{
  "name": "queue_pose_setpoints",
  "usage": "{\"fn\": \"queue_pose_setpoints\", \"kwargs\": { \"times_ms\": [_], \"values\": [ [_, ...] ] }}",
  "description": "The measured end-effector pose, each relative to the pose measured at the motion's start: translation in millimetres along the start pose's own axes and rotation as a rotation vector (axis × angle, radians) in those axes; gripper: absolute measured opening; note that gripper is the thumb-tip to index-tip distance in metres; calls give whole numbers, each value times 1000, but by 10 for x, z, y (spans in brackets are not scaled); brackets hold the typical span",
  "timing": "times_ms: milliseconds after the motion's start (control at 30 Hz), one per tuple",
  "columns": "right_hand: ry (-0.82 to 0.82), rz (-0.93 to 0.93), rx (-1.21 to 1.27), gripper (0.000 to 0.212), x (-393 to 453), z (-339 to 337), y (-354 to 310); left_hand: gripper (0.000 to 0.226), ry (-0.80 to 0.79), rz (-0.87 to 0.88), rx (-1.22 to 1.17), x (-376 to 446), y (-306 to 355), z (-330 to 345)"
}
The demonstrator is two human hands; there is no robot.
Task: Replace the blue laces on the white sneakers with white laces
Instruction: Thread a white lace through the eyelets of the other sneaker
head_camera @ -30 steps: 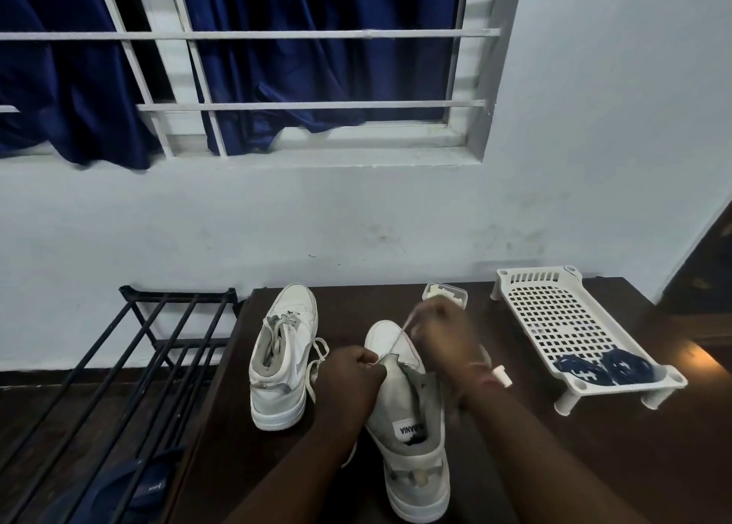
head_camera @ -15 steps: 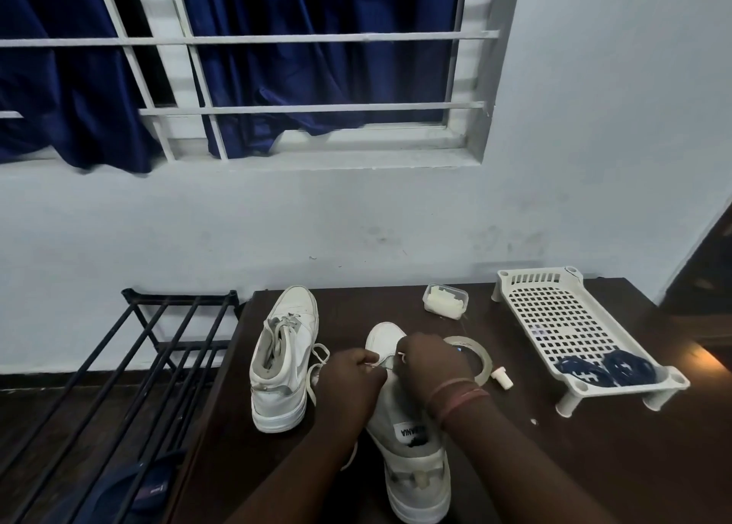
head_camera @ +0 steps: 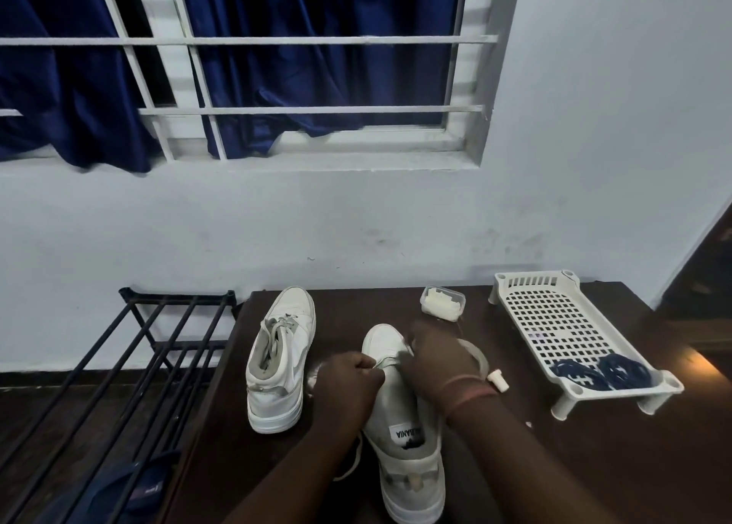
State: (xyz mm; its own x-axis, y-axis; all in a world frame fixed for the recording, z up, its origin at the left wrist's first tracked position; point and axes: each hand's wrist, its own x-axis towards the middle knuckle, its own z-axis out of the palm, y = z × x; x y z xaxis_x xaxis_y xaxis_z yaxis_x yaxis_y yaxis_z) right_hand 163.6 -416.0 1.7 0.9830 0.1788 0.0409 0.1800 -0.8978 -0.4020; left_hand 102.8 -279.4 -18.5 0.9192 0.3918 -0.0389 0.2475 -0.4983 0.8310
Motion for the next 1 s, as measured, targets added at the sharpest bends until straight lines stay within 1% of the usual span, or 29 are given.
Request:
{"fn": "queue_pose_setpoints", "kwargs": {
  "times_ms": [67, 133, 167, 200, 233, 267, 300, 367, 467, 500, 533, 567, 600, 667, 700, 733, 767, 800, 833, 867, 900, 967, 1000],
  "values": [
    [-64, -77, -112, 17, -55, 151, -130, 33, -7, 20, 13, 4, -7, 3],
    [-56, -114, -254, 15, -101, 210, -206, 32, -3, 36, 36, 17, -38, 2],
    [-32, -117, -290, 9, -104, 228, -215, 31, -4, 36, 43, 22, -49, 1],
    [-63, -117, -278, 4, -124, 193, -241, 31, -4, 36, 50, 22, -53, -2],
    [-38, -138, -284, 13, -103, 229, -215, 31, 2, 35, 53, 22, -59, 2],
    [-29, -151, -275, 14, -103, 225, -210, 32, 6, 31, 59, 16, -54, 7],
    [5, -172, -222, 5, -108, 182, -222, 32, 12, 29, 64, 13, -49, 9],
    [134, -124, -64, 14, -89, 58, -204, 32, 15, 7, 62, 8, -29, 5],
    [427, 92, 162, 18, 1, -300, -123, 19, 10, -27, 79, 2, 3, -3],
    [492, 148, 243, 17, 16, -426, -80, 13, 10, -43, 80, 11, -4, 1],
    [493, 202, 308, 16, 32, -503, -24, 11, 11, -46, 73, 16, -5, 3],
    [412, 248, 347, 17, 28, -567, 17, 14, 6, -53, 77, 18, -10, 4],
    [291, 282, 357, 16, 16, -599, 40, 22, -8, -58, 117, 30, -18, 0],
    [50, 282, 328, 21, -29, -552, 41, 55, -111, -111, 306, 80, -30, -10],
    [-44, 269, 290, 26, -54, -507, 25, 71, -184, -158, 326, 128, -49, -16],
    [-132, 248, 223, 30, -85, -469, -6, 79, -256, -202, 285, 166, -58, -33],
    [-228, 220, 143, 34, -123, -459, -46, 76, -299, -226, 243, 193, -69, -47],
    [-323, 198, 67, 41, -148, -449, -79, 64, -326, -232, 210, 192, -44, -75],
    [-401, 178, 0, 50, -173, -436, -116, 53, -326, -241, 155, 202, -38, -106],
    [-464, 165, -57, 55, -190, -414, -141, 46, -313, -272, 55, 225, -50, -120],
    [-507, 153, -96, 53, -207, -385, -157, 42, -287, -305, -68, 238, -62, -134],
    [-526, 143, -116, 36, -204, -329, -179, 29, -221, -333, -366, 260, -40, -190],
    [-527, 138, -109, 27, -202, -317, -183, 18, -176, -354, -542, 267, -11, -215]
  ]
}}
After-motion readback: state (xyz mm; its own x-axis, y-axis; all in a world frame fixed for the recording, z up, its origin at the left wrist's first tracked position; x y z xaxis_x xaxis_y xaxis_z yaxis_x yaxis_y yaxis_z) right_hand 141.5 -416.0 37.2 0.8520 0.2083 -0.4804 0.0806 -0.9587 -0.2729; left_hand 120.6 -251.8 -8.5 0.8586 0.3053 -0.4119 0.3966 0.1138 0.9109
